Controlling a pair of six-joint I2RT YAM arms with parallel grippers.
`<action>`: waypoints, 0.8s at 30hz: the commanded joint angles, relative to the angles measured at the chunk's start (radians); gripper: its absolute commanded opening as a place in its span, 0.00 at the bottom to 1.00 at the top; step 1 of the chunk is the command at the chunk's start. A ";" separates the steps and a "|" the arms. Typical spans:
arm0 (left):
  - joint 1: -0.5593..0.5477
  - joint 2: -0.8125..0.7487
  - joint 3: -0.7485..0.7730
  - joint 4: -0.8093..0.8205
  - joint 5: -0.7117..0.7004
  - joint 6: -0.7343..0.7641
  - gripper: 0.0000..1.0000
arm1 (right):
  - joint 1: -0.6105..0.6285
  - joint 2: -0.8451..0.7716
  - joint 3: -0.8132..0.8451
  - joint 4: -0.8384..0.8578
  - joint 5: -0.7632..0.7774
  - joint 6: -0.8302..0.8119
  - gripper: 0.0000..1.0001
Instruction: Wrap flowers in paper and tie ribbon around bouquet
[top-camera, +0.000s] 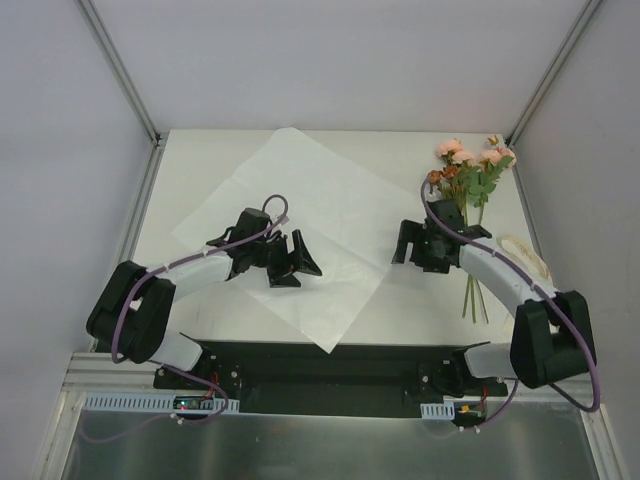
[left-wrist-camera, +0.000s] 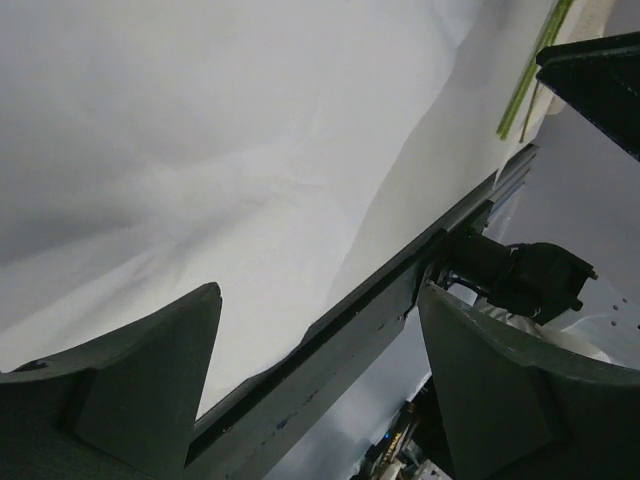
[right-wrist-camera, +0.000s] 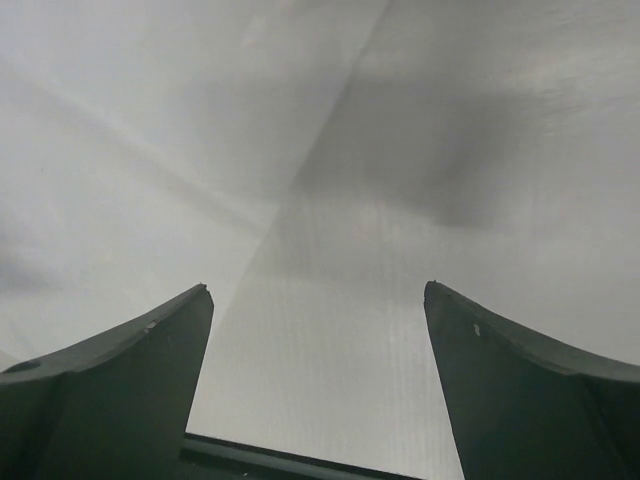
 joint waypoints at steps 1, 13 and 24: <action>-0.001 -0.101 0.026 -0.038 0.103 0.083 0.82 | -0.130 -0.143 0.003 -0.061 0.190 -0.089 0.89; -0.022 -0.170 0.242 -0.257 0.270 0.333 0.86 | -0.599 0.262 0.509 -0.109 0.155 -0.285 0.51; -0.050 -0.068 0.319 -0.382 0.243 0.438 0.84 | -0.609 0.606 0.731 -0.195 0.086 -0.359 0.38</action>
